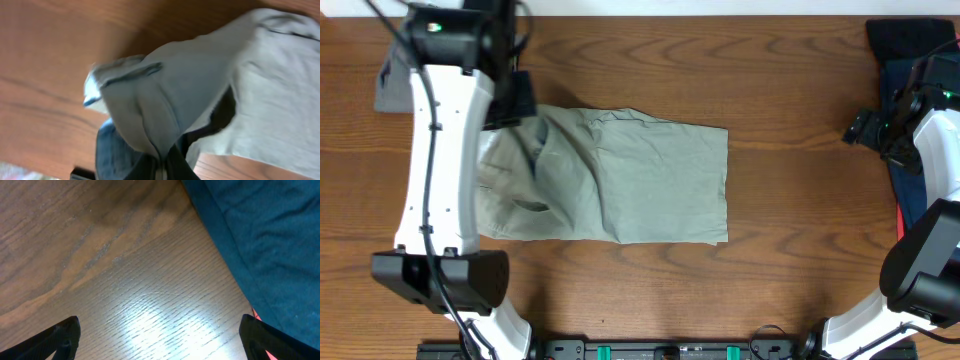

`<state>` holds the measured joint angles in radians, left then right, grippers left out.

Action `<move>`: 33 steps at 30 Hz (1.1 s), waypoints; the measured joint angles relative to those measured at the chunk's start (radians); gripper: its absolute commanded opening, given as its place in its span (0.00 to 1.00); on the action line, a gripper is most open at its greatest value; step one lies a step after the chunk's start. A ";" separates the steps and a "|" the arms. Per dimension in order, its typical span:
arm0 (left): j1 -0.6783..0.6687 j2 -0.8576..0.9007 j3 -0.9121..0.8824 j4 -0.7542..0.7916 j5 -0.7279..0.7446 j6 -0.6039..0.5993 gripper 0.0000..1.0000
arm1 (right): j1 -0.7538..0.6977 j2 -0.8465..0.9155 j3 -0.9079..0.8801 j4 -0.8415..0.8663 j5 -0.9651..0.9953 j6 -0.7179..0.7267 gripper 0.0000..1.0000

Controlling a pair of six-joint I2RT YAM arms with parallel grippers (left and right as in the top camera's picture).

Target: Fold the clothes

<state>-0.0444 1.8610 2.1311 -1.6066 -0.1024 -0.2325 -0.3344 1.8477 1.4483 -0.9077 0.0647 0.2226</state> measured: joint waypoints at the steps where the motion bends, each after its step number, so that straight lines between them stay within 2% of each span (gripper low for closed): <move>1: 0.022 0.000 -0.012 0.000 -0.003 -0.002 0.30 | 0.000 0.000 0.000 0.000 0.000 0.000 0.99; 3: 0.060 0.000 -0.029 0.002 -0.008 -0.008 0.34 | 0.000 0.000 0.000 0.000 0.000 0.000 0.99; 4: 0.084 0.000 -0.037 0.001 -0.009 -0.007 0.44 | 0.000 0.000 0.000 0.000 0.000 0.000 0.99; 5: 0.100 0.000 -0.042 0.001 -0.010 -0.005 0.49 | 0.000 0.000 0.000 0.000 0.000 0.000 0.99; 11: 0.167 0.000 -0.047 0.002 -0.010 -0.010 0.50 | 0.000 0.000 0.000 0.000 0.000 0.000 0.99; 17: 0.174 0.000 -0.047 0.031 -0.010 -0.003 0.66 | 0.000 0.000 0.000 0.000 0.000 0.000 0.99; 23: 0.191 0.003 -0.047 0.074 -0.010 0.035 0.70 | 0.000 0.000 0.000 0.000 0.000 0.000 0.99; 28: 0.296 0.050 -0.047 0.087 0.023 0.056 0.76 | 0.000 0.000 0.000 0.000 0.000 0.000 0.99; 33: 0.438 0.156 -0.048 0.089 0.132 0.096 0.79 | 0.000 0.000 0.000 0.000 0.000 0.000 0.99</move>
<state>0.3931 2.0174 2.0834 -1.5181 0.0299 -0.1368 -0.3344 1.8477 1.4483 -0.9081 0.0650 0.2226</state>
